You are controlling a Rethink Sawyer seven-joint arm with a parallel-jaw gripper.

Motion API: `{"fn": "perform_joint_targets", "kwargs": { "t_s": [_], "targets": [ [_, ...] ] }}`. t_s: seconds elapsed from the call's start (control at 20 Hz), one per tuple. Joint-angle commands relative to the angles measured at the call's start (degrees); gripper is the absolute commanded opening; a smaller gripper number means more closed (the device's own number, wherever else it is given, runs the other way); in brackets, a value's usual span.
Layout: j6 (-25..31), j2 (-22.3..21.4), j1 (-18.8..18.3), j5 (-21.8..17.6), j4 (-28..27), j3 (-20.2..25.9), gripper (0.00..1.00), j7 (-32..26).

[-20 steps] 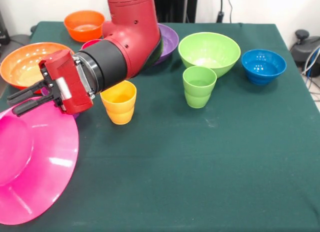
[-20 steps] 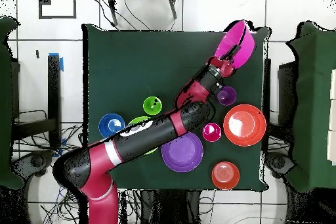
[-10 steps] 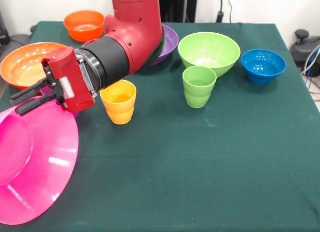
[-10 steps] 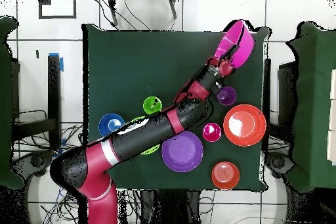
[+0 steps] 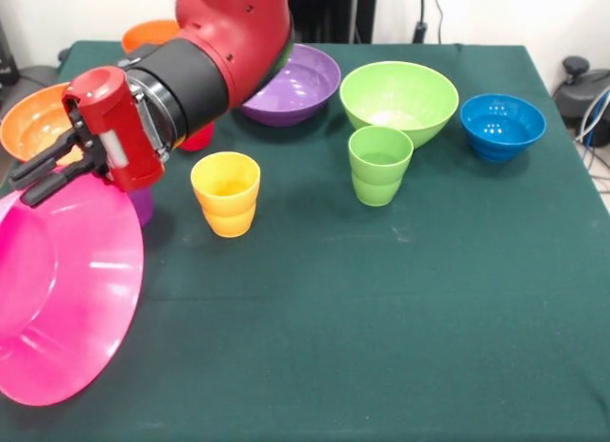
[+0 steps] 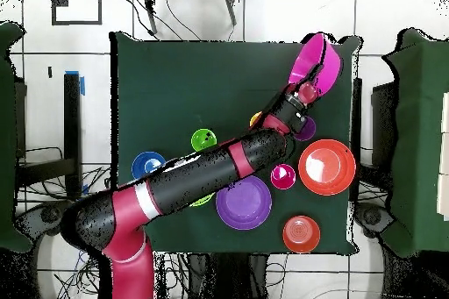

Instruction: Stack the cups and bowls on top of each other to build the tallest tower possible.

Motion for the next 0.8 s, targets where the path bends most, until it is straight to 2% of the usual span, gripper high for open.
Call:
{"fn": "perform_joint_targets", "kwargs": {
  "t_s": [0.05, 0.1, 0.25, 0.4, 0.55, 0.7, 0.8],
  "targets": [
    [-7.4, -5.0, 1.6, -11.5, -8.6, 11.5, 0.0, 11.0],
    [-8.6, -5.3, 2.3, -11.0, -6.3, 11.4, 0.0, 10.5],
    [-12.2, -8.4, 2.5, -14.8, -2.6, 13.9, 0.0, 11.7],
    [-14.7, -11.6, 3.7, -16.6, 1.3, 17.2, 0.0, 13.3],
    [-14.4, -14.1, 3.6, -18.2, 2.0, 19.6, 0.0, 12.8],
    [-13.0, -17.9, 2.7, -23.6, 1.0, 20.5, 0.0, 12.0],
    [-12.6, -19.6, 2.1, -25.6, -0.1, 21.3, 0.0, 11.5]
  ]
}}
